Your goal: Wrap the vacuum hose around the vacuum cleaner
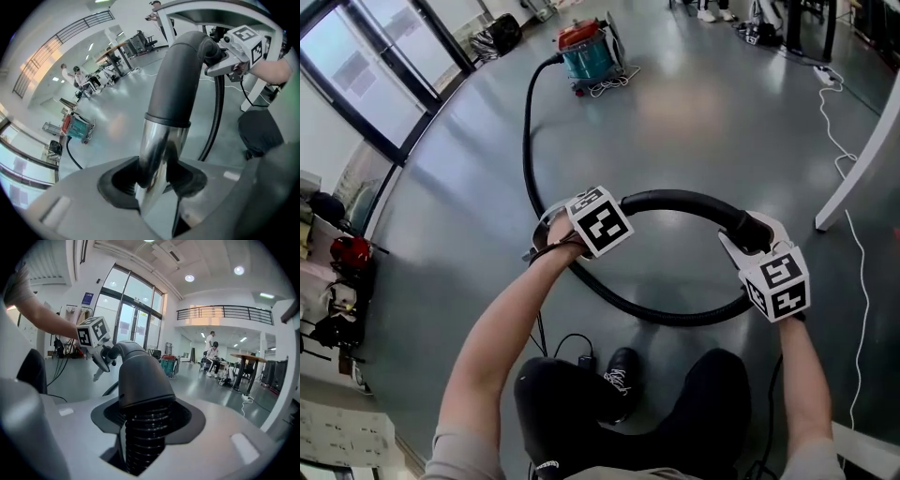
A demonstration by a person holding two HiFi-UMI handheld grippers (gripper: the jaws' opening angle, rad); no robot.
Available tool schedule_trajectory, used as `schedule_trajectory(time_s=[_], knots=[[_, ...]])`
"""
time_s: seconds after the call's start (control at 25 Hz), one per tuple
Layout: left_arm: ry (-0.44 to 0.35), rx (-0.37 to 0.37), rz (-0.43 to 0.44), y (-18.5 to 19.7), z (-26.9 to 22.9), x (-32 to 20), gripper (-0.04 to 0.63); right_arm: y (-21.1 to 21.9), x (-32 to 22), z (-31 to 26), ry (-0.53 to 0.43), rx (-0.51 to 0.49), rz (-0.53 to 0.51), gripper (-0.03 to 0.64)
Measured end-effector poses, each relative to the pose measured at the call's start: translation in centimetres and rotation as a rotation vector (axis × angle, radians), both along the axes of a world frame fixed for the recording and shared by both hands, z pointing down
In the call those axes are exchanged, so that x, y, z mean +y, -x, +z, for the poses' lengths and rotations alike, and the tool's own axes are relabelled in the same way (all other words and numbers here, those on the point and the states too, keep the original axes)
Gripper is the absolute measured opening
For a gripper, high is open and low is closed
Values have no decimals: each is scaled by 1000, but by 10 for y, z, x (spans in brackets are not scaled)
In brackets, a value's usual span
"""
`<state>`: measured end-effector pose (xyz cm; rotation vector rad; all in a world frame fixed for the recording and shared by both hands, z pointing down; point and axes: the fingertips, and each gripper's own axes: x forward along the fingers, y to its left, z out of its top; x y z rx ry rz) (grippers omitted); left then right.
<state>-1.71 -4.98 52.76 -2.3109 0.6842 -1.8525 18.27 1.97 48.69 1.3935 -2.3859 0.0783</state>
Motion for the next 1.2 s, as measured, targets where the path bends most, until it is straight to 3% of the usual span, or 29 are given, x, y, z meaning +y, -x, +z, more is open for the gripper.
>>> schedule_trajectory(time_s=[0.32,0.48,0.8,1.0,1.2], knots=[[71,138,-221,53,19,19,183,45,-25,-24,-80,134,-96,253],[103,222,-294,71,31,25,184,61,-14,-39,-104,83,-129,324],[138,303,-330,68,40,32,184,53,0,-81,-248,7,-32,344],[131,341,-393,78,37,22,184,54,10,-103,-274,-68,-48,302],[156,457,-481,74,30,17,184,78,23,-94,-247,-99,-104,261]])
